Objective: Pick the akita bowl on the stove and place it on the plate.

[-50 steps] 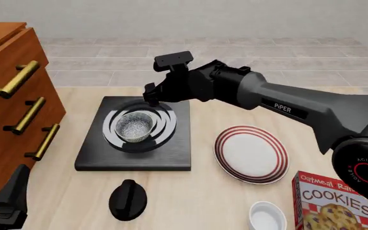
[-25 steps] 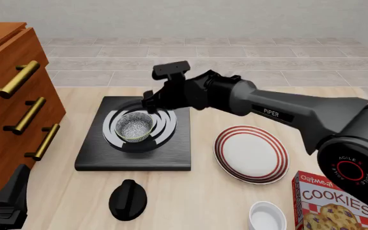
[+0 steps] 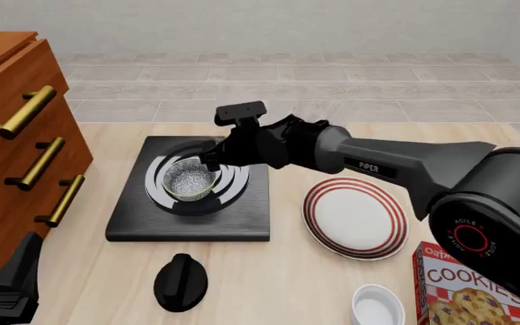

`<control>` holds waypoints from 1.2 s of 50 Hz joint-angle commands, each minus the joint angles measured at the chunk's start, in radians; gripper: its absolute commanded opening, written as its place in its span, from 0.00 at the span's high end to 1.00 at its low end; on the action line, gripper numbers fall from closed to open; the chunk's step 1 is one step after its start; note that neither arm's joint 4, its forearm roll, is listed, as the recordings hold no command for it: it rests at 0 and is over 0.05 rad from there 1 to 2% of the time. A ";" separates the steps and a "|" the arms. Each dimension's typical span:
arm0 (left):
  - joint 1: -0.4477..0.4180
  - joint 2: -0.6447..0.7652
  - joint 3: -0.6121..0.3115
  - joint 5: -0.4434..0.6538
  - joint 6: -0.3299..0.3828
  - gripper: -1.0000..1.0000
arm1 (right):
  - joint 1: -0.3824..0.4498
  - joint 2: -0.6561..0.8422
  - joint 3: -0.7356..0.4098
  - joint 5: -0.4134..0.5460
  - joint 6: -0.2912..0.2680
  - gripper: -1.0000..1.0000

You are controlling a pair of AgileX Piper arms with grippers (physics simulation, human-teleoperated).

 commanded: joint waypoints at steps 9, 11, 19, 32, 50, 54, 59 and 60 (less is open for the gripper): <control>0.000 0.000 0.000 0.000 0.000 0.00 | -0.002 0.046 -0.005 -0.027 0.030 0.00; 0.000 0.000 0.000 0.000 0.000 0.00 | -0.003 0.051 -0.010 -0.027 0.028 0.00; 0.000 0.000 0.000 0.000 0.000 0.00 | -0.004 0.074 -0.019 -0.032 0.042 0.00; 0.000 0.000 0.000 0.000 0.000 0.00 | -0.002 0.104 -0.034 -0.027 0.052 0.00; 0.000 0.000 0.000 0.000 0.000 0.00 | 0.013 0.128 -0.055 -0.011 0.054 0.00; 0.000 0.000 0.000 0.000 0.000 0.00 | 0.013 0.135 -0.066 -0.004 0.051 0.00; 0.000 0.000 0.000 0.000 0.000 0.00 | 0.016 0.138 -0.067 -0.003 0.052 0.00; 0.000 0.000 0.000 0.000 0.000 0.00 | 0.021 0.139 -0.057 -0.011 0.059 0.00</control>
